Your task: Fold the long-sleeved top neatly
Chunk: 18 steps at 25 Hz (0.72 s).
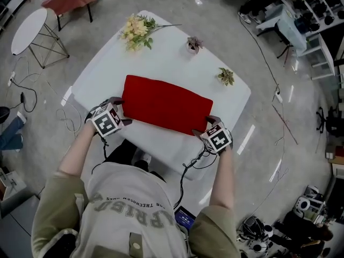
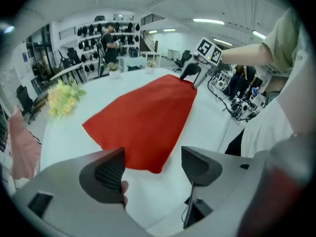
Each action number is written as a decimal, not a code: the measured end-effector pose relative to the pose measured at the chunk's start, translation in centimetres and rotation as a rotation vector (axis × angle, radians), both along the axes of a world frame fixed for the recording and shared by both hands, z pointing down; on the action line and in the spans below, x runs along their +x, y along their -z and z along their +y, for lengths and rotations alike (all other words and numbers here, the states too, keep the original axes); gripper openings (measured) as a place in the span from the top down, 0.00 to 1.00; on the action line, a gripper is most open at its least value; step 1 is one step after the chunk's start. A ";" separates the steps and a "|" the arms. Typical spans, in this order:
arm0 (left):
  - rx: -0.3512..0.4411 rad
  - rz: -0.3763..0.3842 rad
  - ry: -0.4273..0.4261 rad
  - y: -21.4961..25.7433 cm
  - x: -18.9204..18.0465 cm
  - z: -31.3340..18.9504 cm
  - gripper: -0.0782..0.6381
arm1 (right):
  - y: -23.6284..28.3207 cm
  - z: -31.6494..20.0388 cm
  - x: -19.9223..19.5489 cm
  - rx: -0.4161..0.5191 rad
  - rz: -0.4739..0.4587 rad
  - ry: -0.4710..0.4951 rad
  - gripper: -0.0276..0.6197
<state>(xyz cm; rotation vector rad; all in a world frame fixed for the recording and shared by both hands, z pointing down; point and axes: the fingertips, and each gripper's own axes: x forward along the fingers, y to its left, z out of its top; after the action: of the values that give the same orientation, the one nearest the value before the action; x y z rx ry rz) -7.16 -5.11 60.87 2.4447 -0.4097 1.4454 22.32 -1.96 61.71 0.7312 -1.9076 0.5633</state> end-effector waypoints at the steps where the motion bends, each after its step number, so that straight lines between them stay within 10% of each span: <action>1: 0.035 0.036 0.000 1.2 0.8 0.0 0.41 | 1.4 -0.2 -1.0 0.046 -0.043 -0.011 0.45; 9: -0.009 -0.017 -0.237 -1.4 6.5 5.6 0.41 | 3.2 0.7 -12.9 0.124 -0.147 0.207 0.45; 18: -0.050 -0.010 -0.238 -2.8 5.4 5.5 0.41 | -1.3 -4.9 -7.9 -0.016 0.048 0.143 0.45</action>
<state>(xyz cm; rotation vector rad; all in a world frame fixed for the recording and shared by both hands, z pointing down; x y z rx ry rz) -1.78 0.42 63.64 2.5157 -0.0848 1.5385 14.38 -6.82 63.05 0.5879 -1.8916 0.4669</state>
